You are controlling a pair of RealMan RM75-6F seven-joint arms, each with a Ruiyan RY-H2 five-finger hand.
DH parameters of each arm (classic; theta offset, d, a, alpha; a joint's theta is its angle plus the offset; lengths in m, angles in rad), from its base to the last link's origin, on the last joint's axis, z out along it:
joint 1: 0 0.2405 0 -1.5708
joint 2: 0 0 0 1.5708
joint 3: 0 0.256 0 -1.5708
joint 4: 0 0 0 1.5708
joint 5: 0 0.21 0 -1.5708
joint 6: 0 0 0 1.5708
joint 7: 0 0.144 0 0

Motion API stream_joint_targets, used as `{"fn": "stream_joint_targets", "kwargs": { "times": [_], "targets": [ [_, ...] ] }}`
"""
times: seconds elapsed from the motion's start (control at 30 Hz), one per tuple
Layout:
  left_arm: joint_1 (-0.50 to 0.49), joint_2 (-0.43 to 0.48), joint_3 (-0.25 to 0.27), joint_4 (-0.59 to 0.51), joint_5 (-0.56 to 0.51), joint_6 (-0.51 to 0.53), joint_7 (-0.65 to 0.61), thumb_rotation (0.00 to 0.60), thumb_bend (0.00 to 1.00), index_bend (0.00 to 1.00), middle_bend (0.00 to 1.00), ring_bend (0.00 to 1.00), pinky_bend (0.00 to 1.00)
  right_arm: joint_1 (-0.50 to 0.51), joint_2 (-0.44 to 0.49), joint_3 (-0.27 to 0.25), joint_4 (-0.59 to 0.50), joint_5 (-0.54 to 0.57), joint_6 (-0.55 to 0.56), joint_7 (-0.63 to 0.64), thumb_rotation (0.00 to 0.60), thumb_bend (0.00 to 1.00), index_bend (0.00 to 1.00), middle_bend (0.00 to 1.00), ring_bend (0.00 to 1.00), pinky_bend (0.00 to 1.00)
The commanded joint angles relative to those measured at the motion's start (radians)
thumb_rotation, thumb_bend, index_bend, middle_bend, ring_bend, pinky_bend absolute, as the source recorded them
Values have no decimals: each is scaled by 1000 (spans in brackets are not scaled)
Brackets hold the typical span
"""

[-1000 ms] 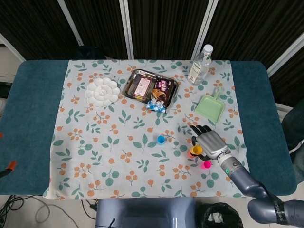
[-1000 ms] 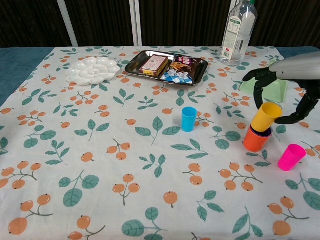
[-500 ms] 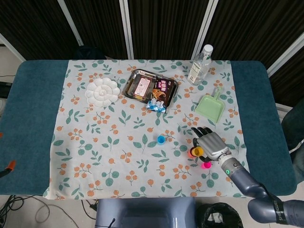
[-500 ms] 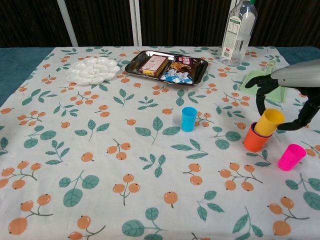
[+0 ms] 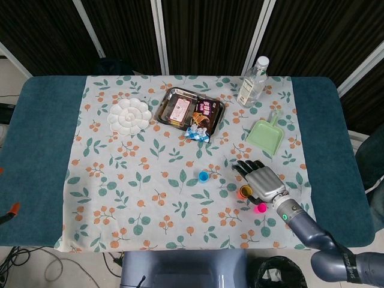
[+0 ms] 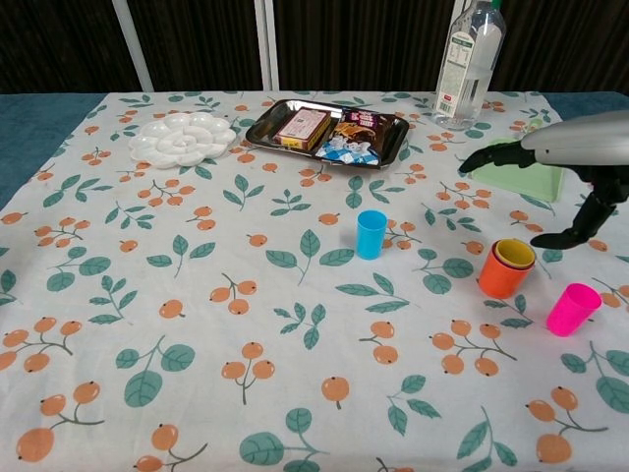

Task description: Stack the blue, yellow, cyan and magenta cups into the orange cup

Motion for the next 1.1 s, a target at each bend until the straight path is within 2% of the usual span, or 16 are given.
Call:
{"fn": "stream_joint_targets", "kwargs": {
  "times": [0.03, 0.17, 0.33, 0.7, 1.1],
  "targets": [
    [0, -1, 0, 0, 0, 0, 1, 600, 187, 169, 98, 0, 0, 9, 13, 24, -16, 2, 14, 1, 600, 416, 109, 0, 52, 115],
    [0, -1, -1, -1, -2, 2, 2, 600, 187, 169, 98, 0, 0, 35, 20, 52, -30, 24, 8, -11, 600, 416, 172, 0, 52, 115],
    [0, 0, -1, -3, -1, 2, 6, 600, 187, 169, 98, 0, 0, 100, -7, 69, -28, 105, -30, -71, 600, 416, 178, 0, 52, 115],
    [-1, 0, -4, 0, -8, -2, -3, 600, 187, 170, 98, 0, 0, 250, -152, 99, 32, 297, -34, -194, 600, 416, 185, 0, 52, 115],
    [-3, 0, -5, -2, -11, -8, -10, 600, 187, 170, 98, 0, 0, 345, -271, 90, 141, 444, -33, -243, 600, 416, 251, 0, 52, 115]
  ]
}}
